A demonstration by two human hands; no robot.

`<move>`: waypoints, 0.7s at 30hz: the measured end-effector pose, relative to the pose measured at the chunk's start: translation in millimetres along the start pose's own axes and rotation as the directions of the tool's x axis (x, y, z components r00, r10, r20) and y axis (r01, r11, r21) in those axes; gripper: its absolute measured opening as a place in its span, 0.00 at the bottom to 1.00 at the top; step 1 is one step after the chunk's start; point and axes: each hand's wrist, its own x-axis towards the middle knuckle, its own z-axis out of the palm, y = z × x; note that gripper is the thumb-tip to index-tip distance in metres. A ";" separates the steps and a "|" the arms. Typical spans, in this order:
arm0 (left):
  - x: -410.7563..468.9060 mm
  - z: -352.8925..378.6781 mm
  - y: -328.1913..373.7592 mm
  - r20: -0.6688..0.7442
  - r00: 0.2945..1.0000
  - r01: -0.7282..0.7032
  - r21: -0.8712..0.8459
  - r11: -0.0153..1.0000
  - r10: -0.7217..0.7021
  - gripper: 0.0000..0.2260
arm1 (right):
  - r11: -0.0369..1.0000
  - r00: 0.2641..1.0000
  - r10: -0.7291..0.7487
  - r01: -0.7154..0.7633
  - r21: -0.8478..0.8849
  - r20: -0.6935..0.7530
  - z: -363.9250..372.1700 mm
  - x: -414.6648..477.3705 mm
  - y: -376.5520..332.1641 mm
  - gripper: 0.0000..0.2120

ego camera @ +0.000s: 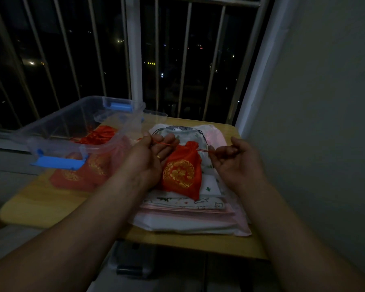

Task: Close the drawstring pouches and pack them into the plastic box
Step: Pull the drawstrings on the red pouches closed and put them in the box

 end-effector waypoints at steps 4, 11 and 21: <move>-2.0 3.8 -1.9 0.015 1.000 -0.013 -0.041 0.999 0.014 0.20 | 0.997 1.000 0.008 -0.008 -0.071 0.002 2.1 2.0 4.0 0.18; -18.6 6.0 -0.9 0.321 0.894 -0.445 0.711 0.544 0.312 0.19 | 0.923 0.989 -0.082 0.121 -0.366 0.120 8.7 -3.6 1.1 0.10; -17.7 12.5 -17.8 0.592 0.783 -0.607 0.794 0.024 0.189 0.12 | 0.464 0.863 -0.202 0.500 -0.731 0.462 37.5 -19.3 6.5 0.07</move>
